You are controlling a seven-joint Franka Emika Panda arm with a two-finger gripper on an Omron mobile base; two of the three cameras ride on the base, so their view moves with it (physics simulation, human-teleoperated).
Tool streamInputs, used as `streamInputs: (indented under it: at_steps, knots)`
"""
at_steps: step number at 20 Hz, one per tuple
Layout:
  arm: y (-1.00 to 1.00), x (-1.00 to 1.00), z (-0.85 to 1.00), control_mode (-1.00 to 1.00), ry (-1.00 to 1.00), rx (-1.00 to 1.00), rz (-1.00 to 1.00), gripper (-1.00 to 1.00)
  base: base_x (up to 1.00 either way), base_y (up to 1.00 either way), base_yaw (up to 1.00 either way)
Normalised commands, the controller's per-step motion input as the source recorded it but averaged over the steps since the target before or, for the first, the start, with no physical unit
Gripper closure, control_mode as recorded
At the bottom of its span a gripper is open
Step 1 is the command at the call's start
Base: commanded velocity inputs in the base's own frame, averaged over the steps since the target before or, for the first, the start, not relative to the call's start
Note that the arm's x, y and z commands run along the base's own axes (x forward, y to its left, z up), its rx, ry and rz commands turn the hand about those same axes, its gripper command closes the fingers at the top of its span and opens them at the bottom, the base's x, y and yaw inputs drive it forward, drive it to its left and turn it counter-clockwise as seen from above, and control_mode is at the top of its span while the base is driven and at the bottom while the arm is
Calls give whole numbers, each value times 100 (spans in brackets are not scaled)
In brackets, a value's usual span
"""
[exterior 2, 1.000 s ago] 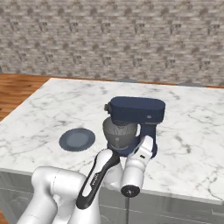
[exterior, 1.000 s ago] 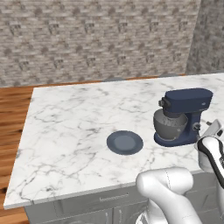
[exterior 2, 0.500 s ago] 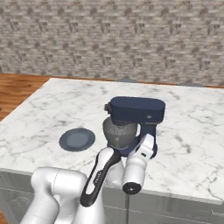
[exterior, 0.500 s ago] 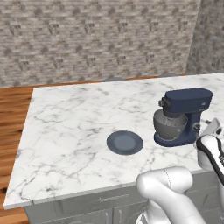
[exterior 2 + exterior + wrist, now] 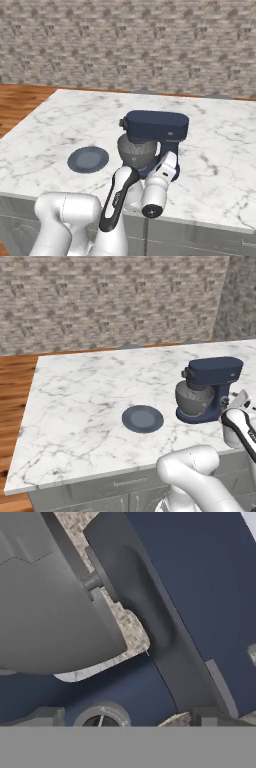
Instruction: Add butter and sugar cubes to the stand mixer bowl and then turn on the stand mixer to begin making frosting.
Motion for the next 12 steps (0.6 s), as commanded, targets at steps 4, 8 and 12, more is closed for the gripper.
streamInputs:
  at_steps: [4,8,12]
  knots:
    - [0,14,-19,-100,0,0,0,-100,0,0,0]
    - [-1,11,-15,-100,0,1,0,-100,0,0,0]
    - [-8,5,-11,-100,0,1,0,-100,0,0,0]
